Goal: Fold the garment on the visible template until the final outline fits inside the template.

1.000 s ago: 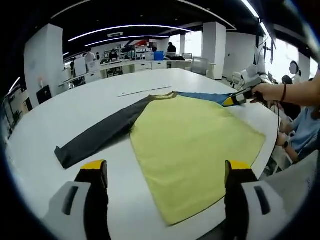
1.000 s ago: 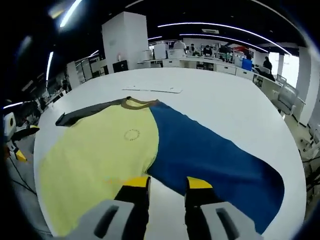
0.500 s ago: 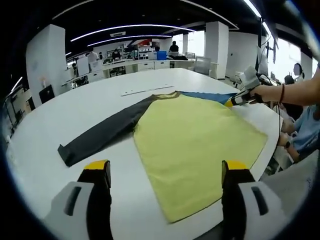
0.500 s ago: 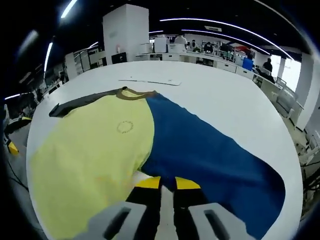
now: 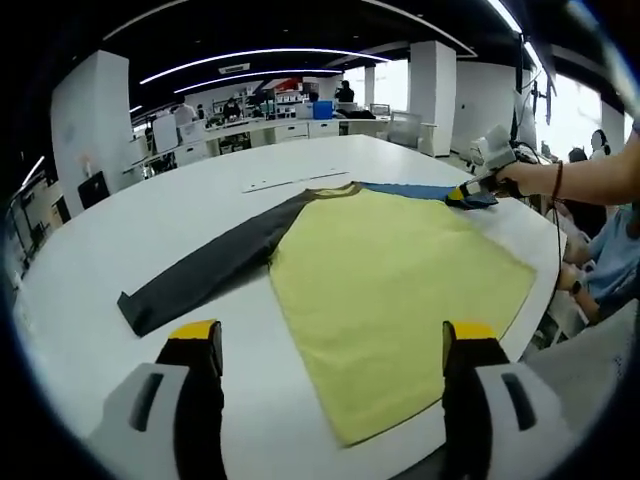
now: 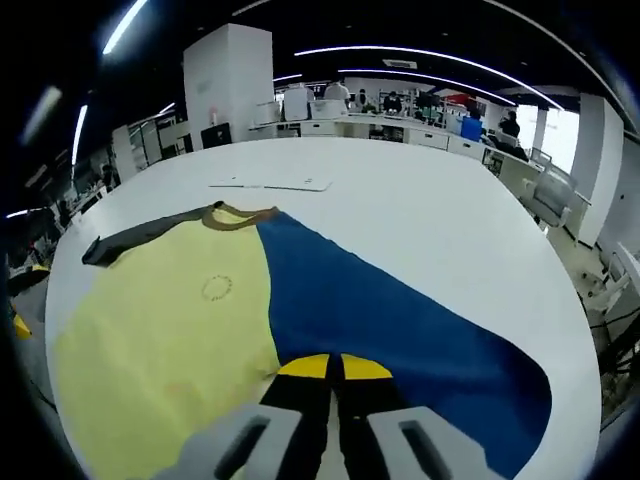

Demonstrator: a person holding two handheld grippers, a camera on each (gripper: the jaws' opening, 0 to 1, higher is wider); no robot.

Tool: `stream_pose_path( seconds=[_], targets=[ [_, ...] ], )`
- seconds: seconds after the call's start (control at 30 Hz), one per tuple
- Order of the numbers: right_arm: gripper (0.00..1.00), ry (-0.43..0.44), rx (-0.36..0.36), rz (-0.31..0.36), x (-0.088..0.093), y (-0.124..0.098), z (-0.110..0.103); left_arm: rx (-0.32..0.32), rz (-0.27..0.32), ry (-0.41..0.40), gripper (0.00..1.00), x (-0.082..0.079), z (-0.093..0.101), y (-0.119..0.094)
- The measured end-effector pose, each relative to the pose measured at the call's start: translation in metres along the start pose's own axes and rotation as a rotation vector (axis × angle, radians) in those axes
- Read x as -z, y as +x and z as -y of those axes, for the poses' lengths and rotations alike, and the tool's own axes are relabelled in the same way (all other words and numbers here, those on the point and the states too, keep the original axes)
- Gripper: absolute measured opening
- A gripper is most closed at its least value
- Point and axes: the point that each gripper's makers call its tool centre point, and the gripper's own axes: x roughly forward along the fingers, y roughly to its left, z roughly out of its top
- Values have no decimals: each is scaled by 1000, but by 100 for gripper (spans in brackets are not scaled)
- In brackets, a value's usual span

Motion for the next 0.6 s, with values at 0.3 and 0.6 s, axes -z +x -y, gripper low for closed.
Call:
stream_pose_path(
  seconds=[0.3, 0.6],
  targets=[
    [0, 10, 16, -15, 2, 5, 2, -4, -7, -1, 88, 2, 0, -1],
    [28, 93, 22, 20, -5, -23, 24, 6, -18, 7, 88, 4, 3, 0]
  ],
)
